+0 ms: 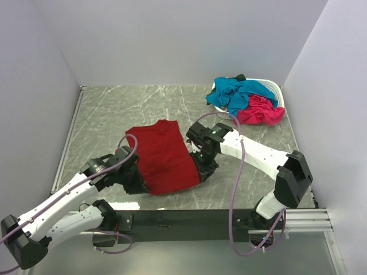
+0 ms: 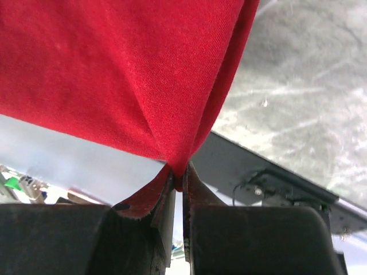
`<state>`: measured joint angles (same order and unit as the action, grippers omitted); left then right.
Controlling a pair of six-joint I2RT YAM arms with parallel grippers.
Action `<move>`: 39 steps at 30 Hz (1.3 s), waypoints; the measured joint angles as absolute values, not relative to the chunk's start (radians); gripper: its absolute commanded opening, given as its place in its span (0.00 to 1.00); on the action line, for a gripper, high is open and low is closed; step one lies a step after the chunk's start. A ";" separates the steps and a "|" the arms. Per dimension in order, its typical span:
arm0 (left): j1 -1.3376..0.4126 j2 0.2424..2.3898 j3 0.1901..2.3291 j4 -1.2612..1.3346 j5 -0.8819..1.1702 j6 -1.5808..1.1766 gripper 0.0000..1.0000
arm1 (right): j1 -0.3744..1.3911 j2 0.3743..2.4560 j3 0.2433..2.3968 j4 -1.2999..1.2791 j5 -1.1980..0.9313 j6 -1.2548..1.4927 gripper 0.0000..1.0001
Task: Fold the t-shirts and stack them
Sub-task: Fold the tshirt
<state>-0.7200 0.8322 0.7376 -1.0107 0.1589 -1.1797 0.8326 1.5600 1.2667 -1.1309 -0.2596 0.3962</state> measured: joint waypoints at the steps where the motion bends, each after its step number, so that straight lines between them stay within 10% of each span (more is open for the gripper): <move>1: -0.722 0.844 0.769 -1.021 0.152 -1.182 0.00 | 0.833 1.557 1.287 -1.153 -0.258 0.401 0.00; 39: -0.334 1.180 0.980 -0.809 0.010 -0.928 0.00 | 0.640 2.126 2.210 -1.183 -0.205 0.335 0.00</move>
<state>-0.3340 1.1805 0.9798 -0.8089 0.0105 -0.9283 0.6403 2.1262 2.2101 -1.1831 -0.2054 0.3347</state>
